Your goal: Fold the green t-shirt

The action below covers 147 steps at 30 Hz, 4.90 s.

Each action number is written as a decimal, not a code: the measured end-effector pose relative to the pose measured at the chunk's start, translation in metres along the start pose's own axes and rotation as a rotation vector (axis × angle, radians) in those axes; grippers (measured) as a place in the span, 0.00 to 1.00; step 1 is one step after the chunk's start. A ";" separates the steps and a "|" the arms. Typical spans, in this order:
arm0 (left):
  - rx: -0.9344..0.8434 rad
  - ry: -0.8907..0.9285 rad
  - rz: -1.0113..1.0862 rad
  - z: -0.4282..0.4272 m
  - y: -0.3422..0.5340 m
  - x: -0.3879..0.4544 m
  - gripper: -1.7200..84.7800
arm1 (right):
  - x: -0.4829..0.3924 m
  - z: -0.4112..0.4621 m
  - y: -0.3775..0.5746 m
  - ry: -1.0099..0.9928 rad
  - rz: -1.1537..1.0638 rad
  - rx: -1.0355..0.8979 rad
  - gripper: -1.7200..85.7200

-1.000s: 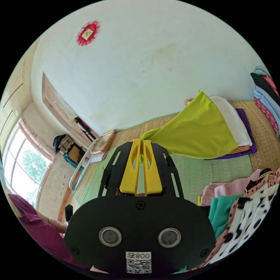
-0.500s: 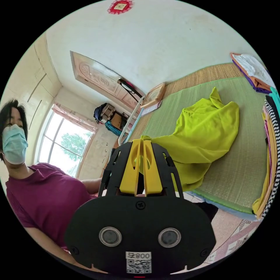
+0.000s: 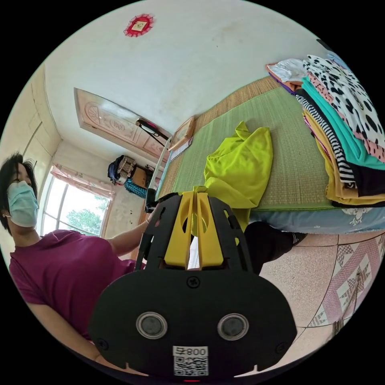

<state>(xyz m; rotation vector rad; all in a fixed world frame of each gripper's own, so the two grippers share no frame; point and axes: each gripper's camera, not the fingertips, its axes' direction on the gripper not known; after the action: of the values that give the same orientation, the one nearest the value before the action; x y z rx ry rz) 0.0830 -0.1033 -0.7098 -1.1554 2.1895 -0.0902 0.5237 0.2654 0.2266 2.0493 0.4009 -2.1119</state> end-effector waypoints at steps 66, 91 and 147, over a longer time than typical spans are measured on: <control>-0.092 -0.040 -0.017 -0.015 -0.245 0.107 0.03 | -0.314 0.204 -0.079 0.684 -0.397 -0.527 0.14; 0.070 0.174 0.063 -0.231 -0.207 0.280 0.03 | -0.302 -0.095 -0.087 0.629 -0.341 -0.223 0.02; 0.759 -0.028 0.846 -0.662 -0.146 0.596 0.03 | -0.336 -0.361 -0.161 0.405 -0.800 0.588 0.02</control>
<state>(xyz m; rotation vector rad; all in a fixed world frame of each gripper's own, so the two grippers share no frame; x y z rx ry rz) -0.4307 -0.7968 -0.4467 0.1973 2.1284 -0.4749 0.8306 0.5084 0.5662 3.0767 0.8598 -2.4027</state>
